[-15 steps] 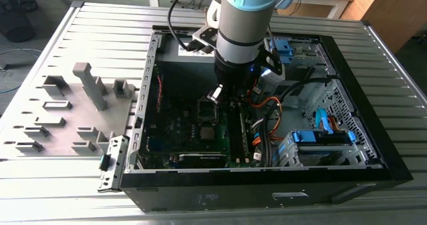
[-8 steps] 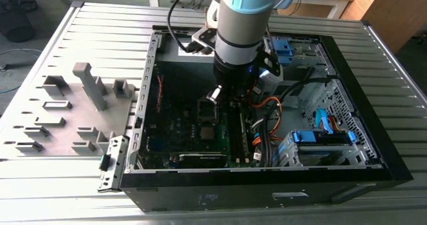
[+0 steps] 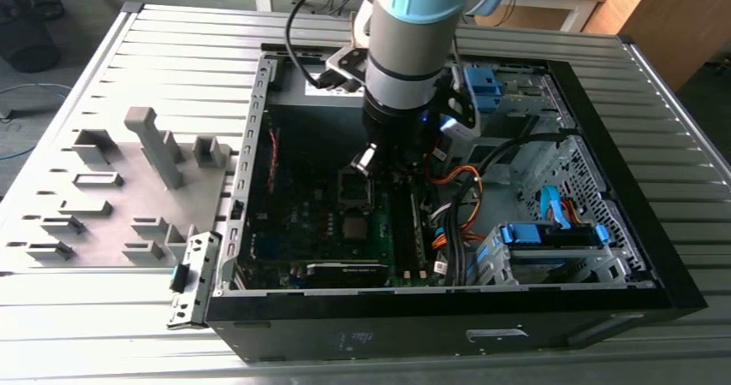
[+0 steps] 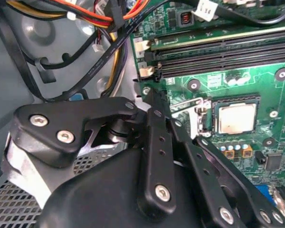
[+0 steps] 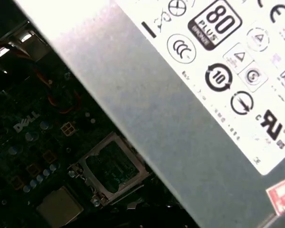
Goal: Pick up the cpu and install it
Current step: 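Close the cpu cover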
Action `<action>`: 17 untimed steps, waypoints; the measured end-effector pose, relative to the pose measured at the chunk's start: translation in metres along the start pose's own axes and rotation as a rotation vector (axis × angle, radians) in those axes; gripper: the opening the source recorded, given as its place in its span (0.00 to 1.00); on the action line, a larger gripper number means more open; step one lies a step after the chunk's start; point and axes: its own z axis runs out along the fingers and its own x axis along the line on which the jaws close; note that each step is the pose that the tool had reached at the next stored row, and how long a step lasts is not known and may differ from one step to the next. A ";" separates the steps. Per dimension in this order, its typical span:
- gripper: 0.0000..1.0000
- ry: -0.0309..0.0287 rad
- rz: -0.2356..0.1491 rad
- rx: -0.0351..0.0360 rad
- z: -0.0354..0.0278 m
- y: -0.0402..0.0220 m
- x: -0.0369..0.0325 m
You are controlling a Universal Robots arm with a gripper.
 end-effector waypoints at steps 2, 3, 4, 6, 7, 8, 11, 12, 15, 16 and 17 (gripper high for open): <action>0.11 0.0002 0.000 0.0000 0.0016 0.0005 0.0002; 0.11 0.0002 0.000 0.0000 0.0027 0.0005 0.0003; 0.11 0.0001 0.000 0.0000 0.0040 0.0007 0.0004; 0.11 0.0004 0.000 0.0001 0.0046 0.0008 0.0005; 0.11 0.0005 0.000 0.0001 0.0046 0.0009 0.0005; 0.11 0.0004 0.000 0.0001 0.0046 0.0009 0.0005; 0.11 0.0002 0.000 0.0000 0.0048 0.0009 0.0004; 0.11 0.0001 0.000 0.0001 0.0048 0.0010 0.0005; 0.11 -0.0003 0.000 0.0003 0.0050 0.0026 0.0019; 0.11 0.0000 0.000 0.0004 0.0049 0.0031 0.0024; 0.11 -0.0001 0.000 0.0005 0.0049 0.0034 0.0026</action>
